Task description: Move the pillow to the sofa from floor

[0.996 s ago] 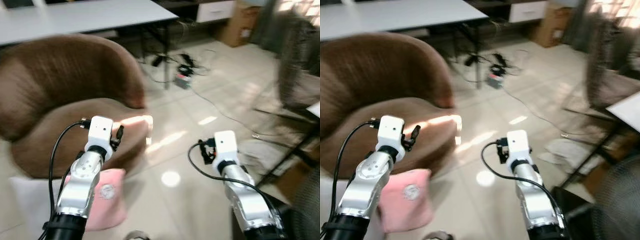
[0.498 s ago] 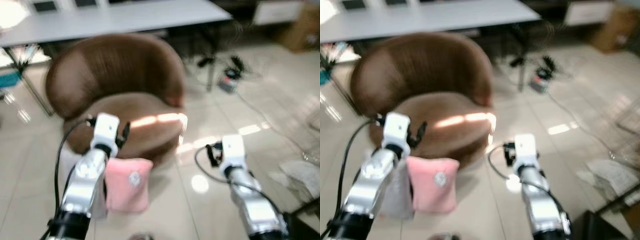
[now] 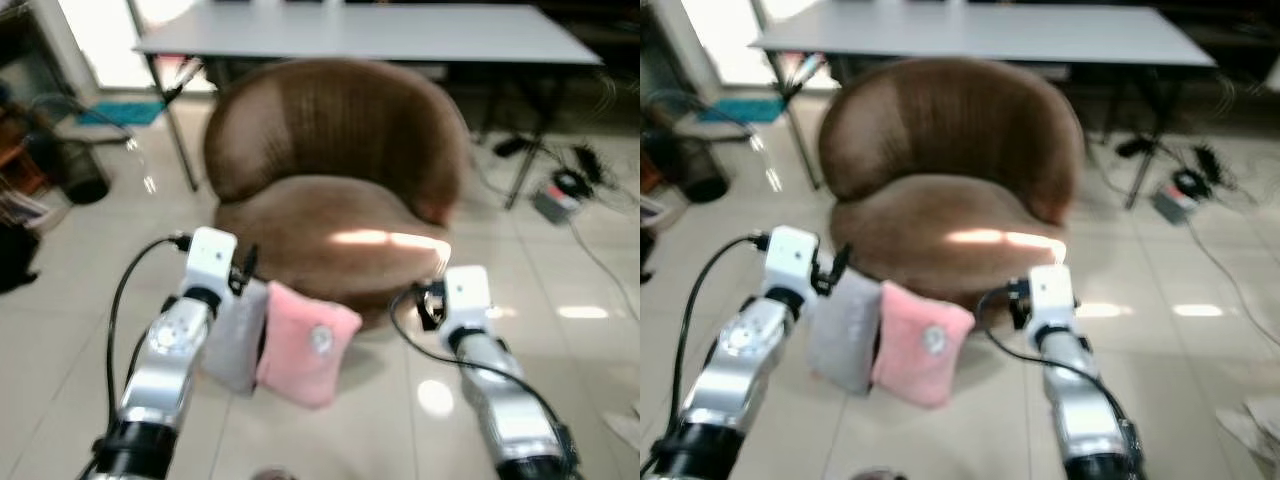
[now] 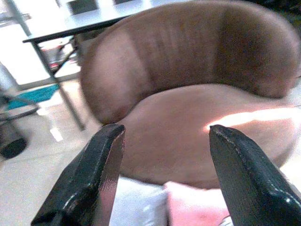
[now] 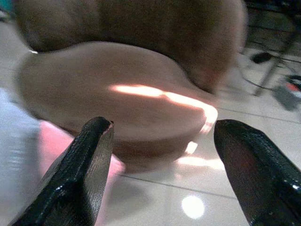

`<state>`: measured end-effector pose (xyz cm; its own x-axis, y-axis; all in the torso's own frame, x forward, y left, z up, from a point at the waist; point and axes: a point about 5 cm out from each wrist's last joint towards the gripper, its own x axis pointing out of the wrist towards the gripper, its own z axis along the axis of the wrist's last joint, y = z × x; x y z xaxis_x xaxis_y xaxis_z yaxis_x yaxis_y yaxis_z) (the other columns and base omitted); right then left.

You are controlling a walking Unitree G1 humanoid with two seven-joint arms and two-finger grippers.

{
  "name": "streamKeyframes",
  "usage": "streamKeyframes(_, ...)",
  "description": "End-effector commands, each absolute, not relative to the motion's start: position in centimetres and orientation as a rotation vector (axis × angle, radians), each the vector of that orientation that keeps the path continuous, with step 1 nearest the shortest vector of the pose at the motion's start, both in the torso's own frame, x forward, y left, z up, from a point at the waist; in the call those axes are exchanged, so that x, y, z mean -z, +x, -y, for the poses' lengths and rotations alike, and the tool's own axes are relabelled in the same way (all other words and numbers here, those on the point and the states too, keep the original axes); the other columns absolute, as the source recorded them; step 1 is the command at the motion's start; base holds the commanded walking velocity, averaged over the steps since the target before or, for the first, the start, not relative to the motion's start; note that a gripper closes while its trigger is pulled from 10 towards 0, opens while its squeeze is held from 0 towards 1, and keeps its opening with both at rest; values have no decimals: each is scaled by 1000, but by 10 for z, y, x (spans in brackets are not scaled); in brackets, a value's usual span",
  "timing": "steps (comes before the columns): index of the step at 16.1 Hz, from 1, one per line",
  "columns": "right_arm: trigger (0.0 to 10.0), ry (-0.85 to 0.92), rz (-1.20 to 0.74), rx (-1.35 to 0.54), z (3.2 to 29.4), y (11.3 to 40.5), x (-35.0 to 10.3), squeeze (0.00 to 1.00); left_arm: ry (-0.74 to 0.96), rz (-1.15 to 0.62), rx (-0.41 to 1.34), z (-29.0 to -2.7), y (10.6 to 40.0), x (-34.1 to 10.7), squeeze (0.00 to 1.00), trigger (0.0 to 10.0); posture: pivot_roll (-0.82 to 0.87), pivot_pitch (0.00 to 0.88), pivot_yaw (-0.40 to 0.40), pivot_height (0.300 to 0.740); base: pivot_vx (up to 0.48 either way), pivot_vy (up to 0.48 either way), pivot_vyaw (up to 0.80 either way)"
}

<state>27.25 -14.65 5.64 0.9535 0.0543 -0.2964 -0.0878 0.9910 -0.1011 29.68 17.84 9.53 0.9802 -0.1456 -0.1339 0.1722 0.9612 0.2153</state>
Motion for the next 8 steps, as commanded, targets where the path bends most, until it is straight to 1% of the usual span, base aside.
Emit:
streamKeyframes(1, 10000, -128, -296, -63, 151, 272, -57, 0, 227, -105, 172, -174, 299, -99, 0, 10000, -26, 0, 38, 740, 0, 0, 800)
streamKeyframes(3, 10000, -132, -297, -67, 150, 273, -56, 0, 226, -105, 168, -174, 299, -99, 0, 10000, -25, 0, 35, 740, 0, 0, 800)
streamKeyframes(5, 10000, -130, -289, -58, 152, 274, -57, 0, 221, -105, 166, -174, 300, -99, 0, 10000, -26, 0, 29, 740, 307, 0, 675)
streamKeyframes(6, 10000, -96, -293, -30, 154, 274, -57, 0, 218, -106, 165, -174, 300, -98, 0, 10000, -26, 0, 29, 740, 337, 0, 0)
streamKeyframes(8, 10000, -94, -307, -17, 157, 274, -56, 0, 214, -107, 163, -174, 301, -98, 0, 10000, -27, 0, 28, 740, 338, 0, 0)
